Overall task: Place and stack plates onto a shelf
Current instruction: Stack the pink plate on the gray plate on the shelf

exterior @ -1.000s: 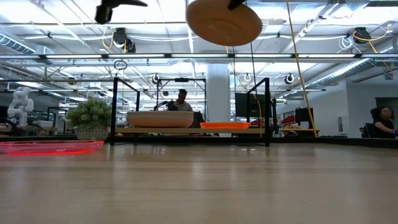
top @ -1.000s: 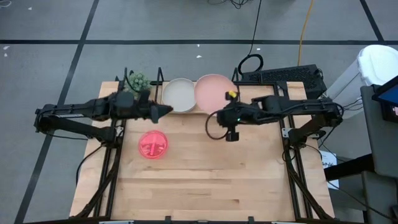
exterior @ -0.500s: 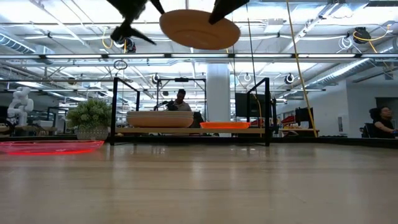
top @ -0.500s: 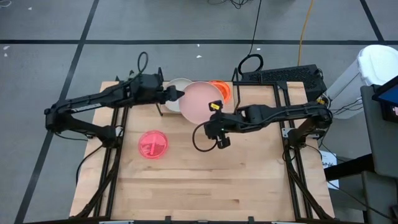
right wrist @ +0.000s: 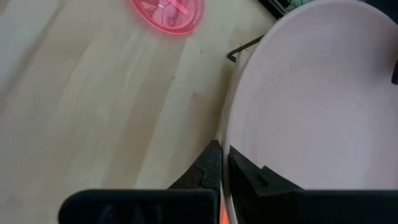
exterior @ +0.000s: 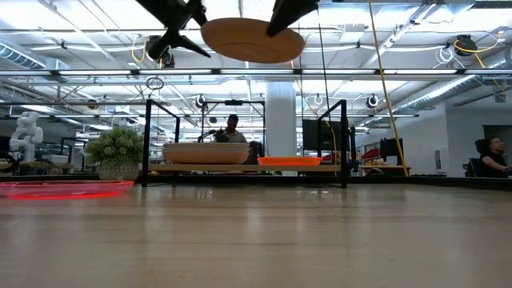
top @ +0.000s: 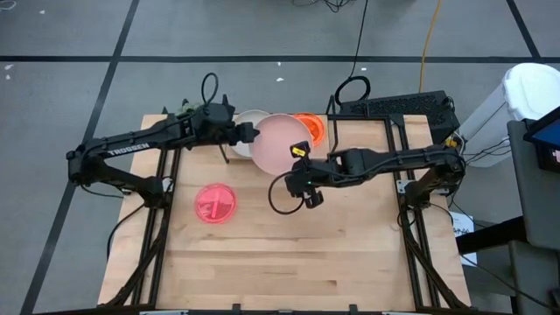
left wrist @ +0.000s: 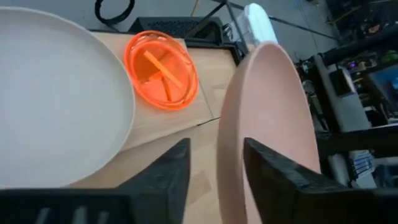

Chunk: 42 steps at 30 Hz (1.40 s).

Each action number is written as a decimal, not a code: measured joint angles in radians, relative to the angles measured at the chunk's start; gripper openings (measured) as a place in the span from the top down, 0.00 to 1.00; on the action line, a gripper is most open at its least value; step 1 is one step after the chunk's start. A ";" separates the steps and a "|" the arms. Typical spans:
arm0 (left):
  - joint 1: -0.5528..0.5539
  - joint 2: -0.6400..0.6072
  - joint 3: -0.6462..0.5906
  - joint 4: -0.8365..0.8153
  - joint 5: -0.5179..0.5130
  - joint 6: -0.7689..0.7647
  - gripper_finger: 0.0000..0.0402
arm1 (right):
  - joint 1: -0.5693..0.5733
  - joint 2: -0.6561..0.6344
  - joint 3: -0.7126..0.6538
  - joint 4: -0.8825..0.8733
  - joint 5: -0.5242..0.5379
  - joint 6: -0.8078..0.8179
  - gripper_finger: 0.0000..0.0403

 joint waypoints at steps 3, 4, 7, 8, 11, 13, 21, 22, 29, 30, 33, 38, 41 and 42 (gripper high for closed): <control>0.000 -0.001 0.000 0.012 0.000 0.015 0.72 | -0.006 0.009 0.000 0.009 0.002 -0.028 1.00; 0.000 0.000 0.000 0.011 -0.002 0.016 0.75 | -0.006 0.010 0.000 0.008 0.002 -0.035 1.00; 0.001 0.000 0.000 0.011 -0.008 0.027 0.82 | -0.007 0.011 -0.002 0.014 0.003 -0.060 1.00; 0.001 -0.001 0.000 0.011 -0.008 0.032 0.83 | -0.007 0.011 -0.001 0.019 0.003 -0.063 1.00; 0.001 0.000 0.000 0.009 -0.009 0.041 0.88 | -0.007 0.014 -0.001 0.041 0.002 -0.061 0.98; 0.001 0.000 0.000 0.009 -0.007 0.047 0.92 | -0.007 0.014 -0.001 0.068 0.001 -0.054 0.95; 0.000 0.000 -0.001 0.018 0.000 0.067 0.96 | -0.006 0.013 0.000 0.124 -0.001 0.029 0.79; 0.000 0.000 -0.001 0.018 -0.001 0.067 0.96 | -0.006 0.013 0.000 0.123 -0.001 0.053 0.76; 0.014 0.000 -0.001 0.017 -0.014 0.078 0.96 | -0.008 0.013 0.000 0.127 -0.116 0.286 0.65; 0.019 0.000 -0.001 0.017 -0.014 0.082 0.96 | -0.008 0.013 0.000 0.133 -0.123 0.317 0.64; 0.044 0.000 -0.001 0.020 -0.018 0.096 0.96 | -0.008 0.013 0.000 0.180 -0.124 0.392 0.61; 0.089 -0.001 -0.001 0.030 -0.036 0.146 0.97 | -0.005 0.005 -0.002 0.328 -0.132 0.416 0.58; 0.108 -0.002 -0.001 0.027 -0.039 0.171 0.97 | -0.004 -0.007 -0.002 0.416 -0.130 0.417 0.57; 0.112 -0.002 -0.001 0.025 -0.035 0.180 0.97 | -0.004 -0.008 -0.002 0.446 -0.129 0.417 0.57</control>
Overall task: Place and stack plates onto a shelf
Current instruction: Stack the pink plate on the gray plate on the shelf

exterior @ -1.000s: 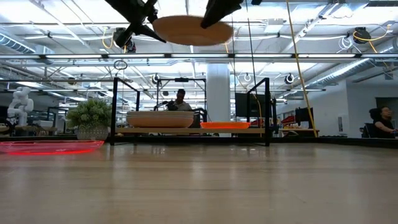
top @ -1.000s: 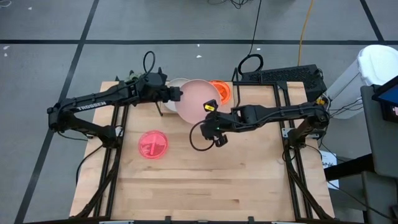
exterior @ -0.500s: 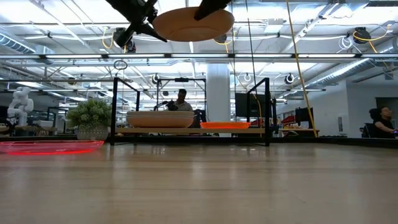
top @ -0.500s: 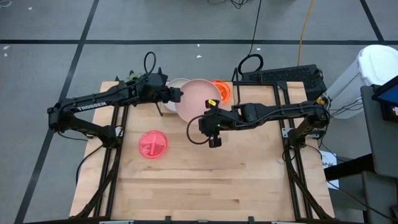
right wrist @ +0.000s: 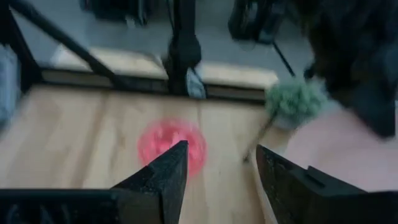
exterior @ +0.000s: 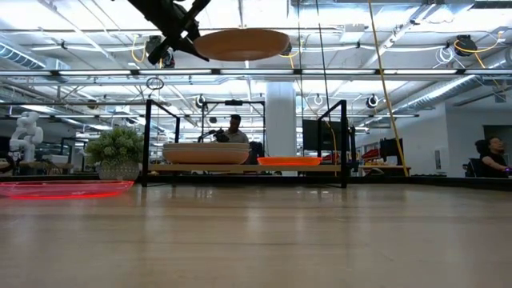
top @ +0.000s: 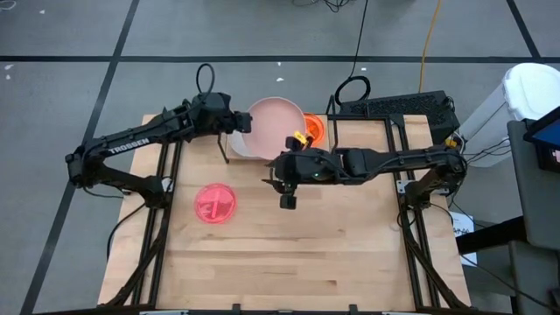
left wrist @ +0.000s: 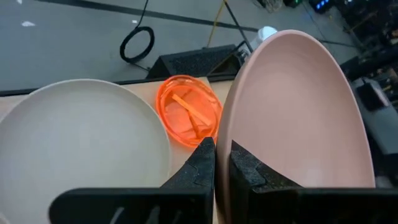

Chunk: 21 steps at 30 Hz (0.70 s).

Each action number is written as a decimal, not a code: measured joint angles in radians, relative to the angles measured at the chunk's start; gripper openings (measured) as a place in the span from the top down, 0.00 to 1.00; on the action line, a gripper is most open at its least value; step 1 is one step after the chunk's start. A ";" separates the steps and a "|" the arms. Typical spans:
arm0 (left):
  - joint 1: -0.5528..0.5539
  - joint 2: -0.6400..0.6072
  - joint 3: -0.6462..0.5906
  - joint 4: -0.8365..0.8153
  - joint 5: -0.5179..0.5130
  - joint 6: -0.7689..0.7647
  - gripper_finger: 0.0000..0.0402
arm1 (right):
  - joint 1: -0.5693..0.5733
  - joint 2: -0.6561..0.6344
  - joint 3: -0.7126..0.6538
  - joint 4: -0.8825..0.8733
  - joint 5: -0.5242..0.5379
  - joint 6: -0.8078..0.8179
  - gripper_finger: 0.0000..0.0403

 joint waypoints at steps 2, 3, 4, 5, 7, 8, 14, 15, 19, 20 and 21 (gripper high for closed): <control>0.010 0.000 0.000 -0.002 0.004 0.013 0.97 | -0.001 -0.007 0.001 0.038 -0.001 0.014 0.57; 0.016 0.000 0.000 -0.004 0.003 0.018 0.97 | -0.001 -0.012 0.000 0.044 -0.001 0.025 0.57; 0.023 0.000 0.000 -0.011 0.001 0.025 0.97 | -0.002 -0.016 0.000 0.054 0.000 0.036 0.57; 0.031 0.000 0.000 -0.020 -0.002 0.034 0.97 | -0.003 -0.023 0.000 0.063 0.002 0.043 0.57; 0.047 0.000 0.000 -0.043 -0.011 0.057 0.97 | -0.003 -0.046 0.000 0.053 0.002 0.052 0.57; 0.055 0.000 0.000 -0.058 -0.020 0.068 0.97 | -0.003 -0.059 0.000 0.049 0.002 0.058 0.57; 0.118 0.000 0.000 -0.141 -0.074 0.112 0.97 | -0.003 -0.146 0.000 0.003 0.089 0.088 0.57; 0.127 0.000 0.000 -0.150 -0.079 0.112 0.97 | -0.003 -0.160 0.000 -0.012 0.113 0.086 0.57; 0.138 -0.008 0.000 -0.147 -0.106 0.103 0.97 | -0.009 -0.209 0.001 -0.096 0.208 0.083 0.57; 0.133 -0.018 0.000 -0.150 -0.110 0.094 0.97 | -0.010 -0.219 0.001 -0.122 0.216 0.085 0.57; 0.122 -0.033 0.000 -0.156 -0.120 0.078 0.97 | -0.015 -0.229 0.001 -0.144 0.215 0.090 0.57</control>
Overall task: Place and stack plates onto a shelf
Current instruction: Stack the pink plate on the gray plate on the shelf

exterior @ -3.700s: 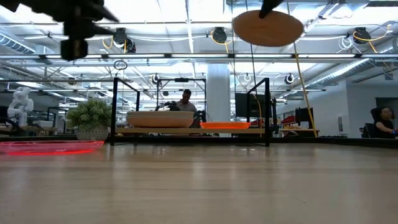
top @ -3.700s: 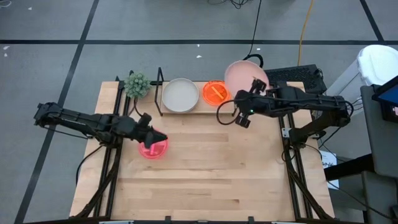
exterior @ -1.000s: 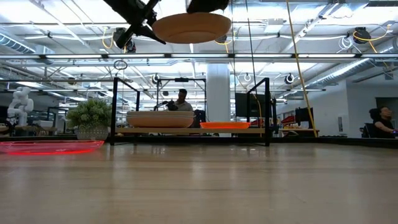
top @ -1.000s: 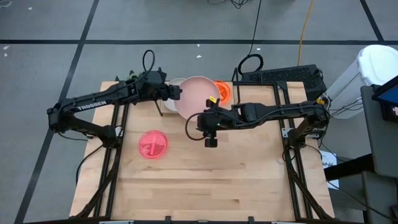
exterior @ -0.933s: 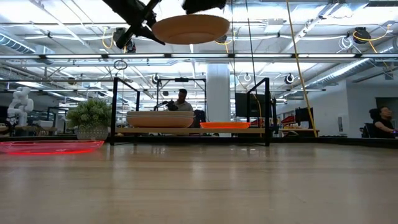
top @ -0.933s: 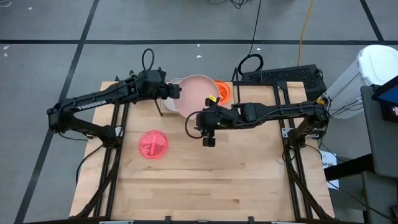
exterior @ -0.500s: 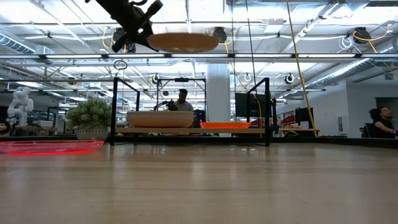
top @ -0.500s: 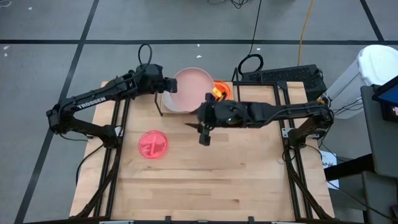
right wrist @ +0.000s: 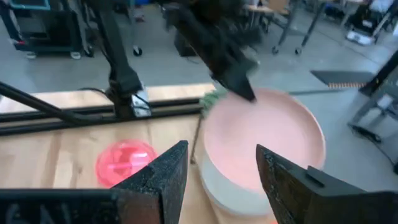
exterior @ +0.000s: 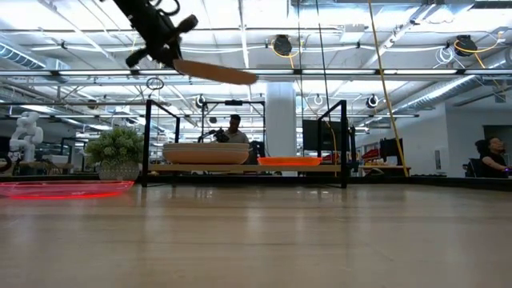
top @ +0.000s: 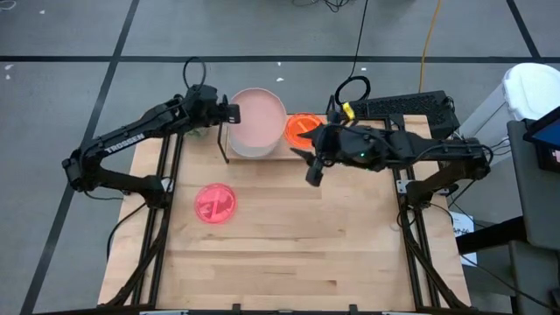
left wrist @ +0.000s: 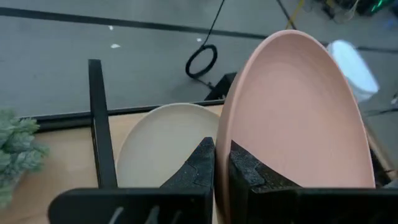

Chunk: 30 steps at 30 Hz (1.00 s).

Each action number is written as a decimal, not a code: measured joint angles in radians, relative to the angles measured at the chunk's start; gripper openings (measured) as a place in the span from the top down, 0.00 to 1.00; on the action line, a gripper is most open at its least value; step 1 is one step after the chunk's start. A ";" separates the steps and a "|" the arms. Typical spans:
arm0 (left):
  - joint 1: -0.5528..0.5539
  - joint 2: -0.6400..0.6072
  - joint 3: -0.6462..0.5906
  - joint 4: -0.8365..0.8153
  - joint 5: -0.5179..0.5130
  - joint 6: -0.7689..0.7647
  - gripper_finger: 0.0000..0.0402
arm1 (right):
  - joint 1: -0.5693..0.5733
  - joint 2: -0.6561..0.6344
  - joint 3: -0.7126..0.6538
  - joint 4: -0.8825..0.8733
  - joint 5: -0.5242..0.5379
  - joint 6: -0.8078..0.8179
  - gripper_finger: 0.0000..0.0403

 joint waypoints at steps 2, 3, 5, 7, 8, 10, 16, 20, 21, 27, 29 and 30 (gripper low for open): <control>-0.032 -0.035 0.000 -0.038 -0.044 -0.045 0.97 | -0.009 -0.017 0.000 -0.047 0.001 0.023 0.57; -0.054 -0.054 0.000 -0.070 -0.080 -0.076 0.97 | -0.014 -0.024 0.000 -0.067 0.000 0.039 0.57; -0.103 -0.094 0.000 -0.136 -0.160 -0.156 0.97 | -0.025 -0.036 0.000 -0.098 0.002 0.068 0.57; -0.163 -0.129 0.000 -0.169 -0.239 -0.233 0.97 | -0.034 -0.041 0.000 -0.128 0.002 0.083 0.57; -0.193 -0.144 0.000 -0.179 -0.282 -0.275 0.97 | -0.039 -0.041 0.000 -0.130 0.002 0.085 0.57; -0.260 -0.163 0.000 -0.204 -0.362 -0.370 0.97 | -0.049 -0.041 0.000 -0.142 0.000 0.083 0.57; -0.507 -0.154 -0.005 -0.352 -0.574 -0.742 0.97 | -0.094 -0.040 0.000 -0.141 -0.002 0.041 0.57; -0.646 -0.105 -0.058 -0.356 -0.630 -1.046 0.97 | -0.126 -0.040 0.000 -0.141 -0.005 0.039 0.57; -0.673 -0.086 -0.075 -0.348 -0.652 -1.131 0.97 | -0.133 -0.040 0.000 -0.141 -0.006 0.038 0.57; -0.738 0.007 -0.196 -0.233 -0.679 -1.457 0.97 | -0.163 -0.043 0.000 -0.166 -0.057 0.037 0.57; -0.732 0.018 -0.239 -0.118 -0.684 -1.449 0.97 | -0.165 -0.043 0.000 -0.183 -0.074 0.047 0.57; -0.728 0.026 -0.258 -0.061 -0.686 -1.450 0.97 | -0.165 -0.046 0.000 -0.191 -0.085 0.052 0.57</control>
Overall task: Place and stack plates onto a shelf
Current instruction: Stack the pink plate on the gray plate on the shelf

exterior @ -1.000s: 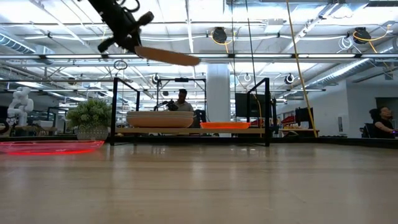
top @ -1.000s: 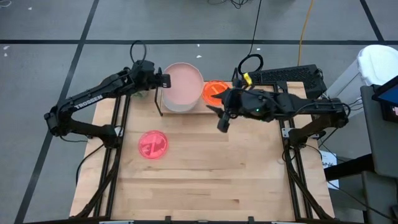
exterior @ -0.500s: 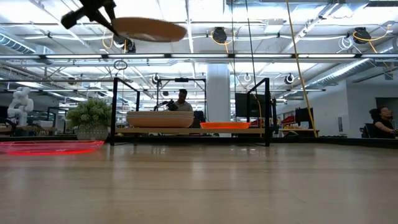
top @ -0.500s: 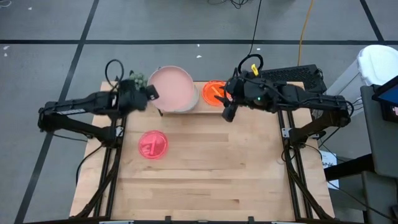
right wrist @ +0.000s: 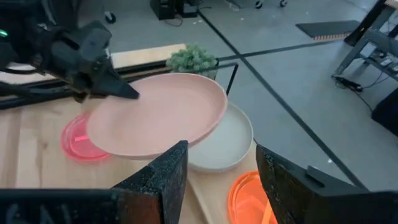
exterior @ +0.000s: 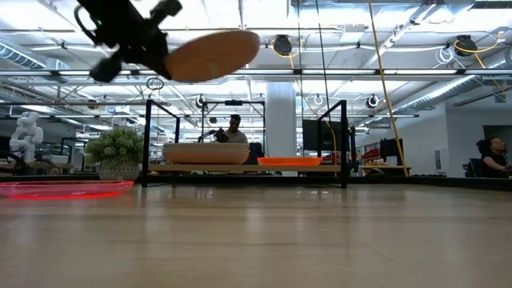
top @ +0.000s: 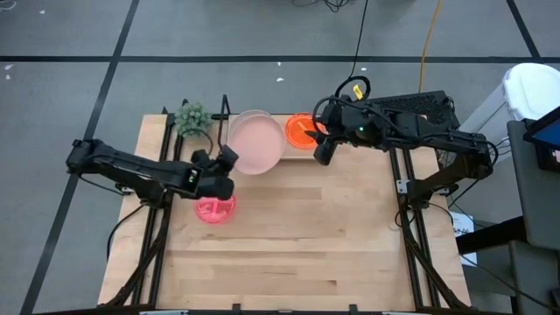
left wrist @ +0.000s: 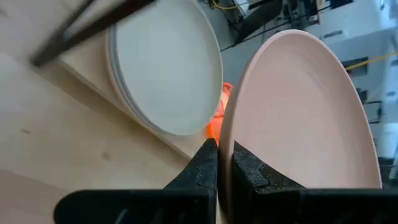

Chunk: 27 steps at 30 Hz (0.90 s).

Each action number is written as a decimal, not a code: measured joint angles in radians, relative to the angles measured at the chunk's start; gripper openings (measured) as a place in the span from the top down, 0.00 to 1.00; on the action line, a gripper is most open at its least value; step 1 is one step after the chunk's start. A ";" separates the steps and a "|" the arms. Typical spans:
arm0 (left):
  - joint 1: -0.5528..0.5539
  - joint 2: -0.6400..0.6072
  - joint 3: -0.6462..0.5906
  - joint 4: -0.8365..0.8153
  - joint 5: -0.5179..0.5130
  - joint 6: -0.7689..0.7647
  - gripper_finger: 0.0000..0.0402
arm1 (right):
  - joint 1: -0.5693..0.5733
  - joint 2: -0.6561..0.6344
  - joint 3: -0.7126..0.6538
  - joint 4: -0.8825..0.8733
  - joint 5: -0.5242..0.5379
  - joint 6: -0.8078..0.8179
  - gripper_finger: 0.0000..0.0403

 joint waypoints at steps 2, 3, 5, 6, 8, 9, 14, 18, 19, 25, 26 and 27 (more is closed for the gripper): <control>0.014 0.023 -0.037 0.072 0.002 0.000 0.96 | 0.000 -0.008 0.000 -0.025 -0.001 0.014 0.57; 0.025 0.038 -0.049 0.091 0.002 0.000 0.96 | 0.000 -0.011 0.000 -0.031 -0.002 0.025 0.57; 0.046 0.068 -0.057 0.110 0.002 -0.004 0.95 | 0.000 -0.025 0.000 -0.059 -0.002 0.052 0.57; 0.057 0.082 -0.058 0.103 0.002 -0.004 0.95 | 0.000 -0.029 0.000 -0.068 -0.001 0.066 0.57; 0.076 0.110 -0.059 0.115 0.001 -0.007 0.95 | 0.000 -0.045 0.000 -0.061 -0.001 0.091 0.57; 0.082 0.123 -0.059 0.125 0.002 -0.007 0.95 | 0.000 -0.054 0.000 -0.062 -0.002 0.097 0.57; 0.092 0.155 -0.058 0.162 0.020 0.004 0.94 | 0.000 -0.094 0.000 -0.057 -0.001 0.108 0.57; 0.091 0.155 -0.058 0.143 0.032 0.008 0.94 | 0.000 -0.114 0.000 -0.058 0.000 0.119 0.57; 0.092 0.155 -0.058 0.142 0.025 0.007 0.94 | 0.000 -0.121 0.000 -0.059 -0.001 0.122 0.57; 0.122 0.155 -0.058 0.162 0.051 0.013 0.94 | 0.010 -0.134 0.000 -0.051 -0.002 0.118 0.57; 0.130 0.157 -0.058 0.162 0.057 0.018 0.94 | 0.009 -0.134 0.000 -0.044 -0.002 0.099 0.57; 0.138 0.167 -0.058 0.162 0.056 0.013 0.94 | 0.008 -0.135 0.000 -0.036 -0.002 0.073 0.57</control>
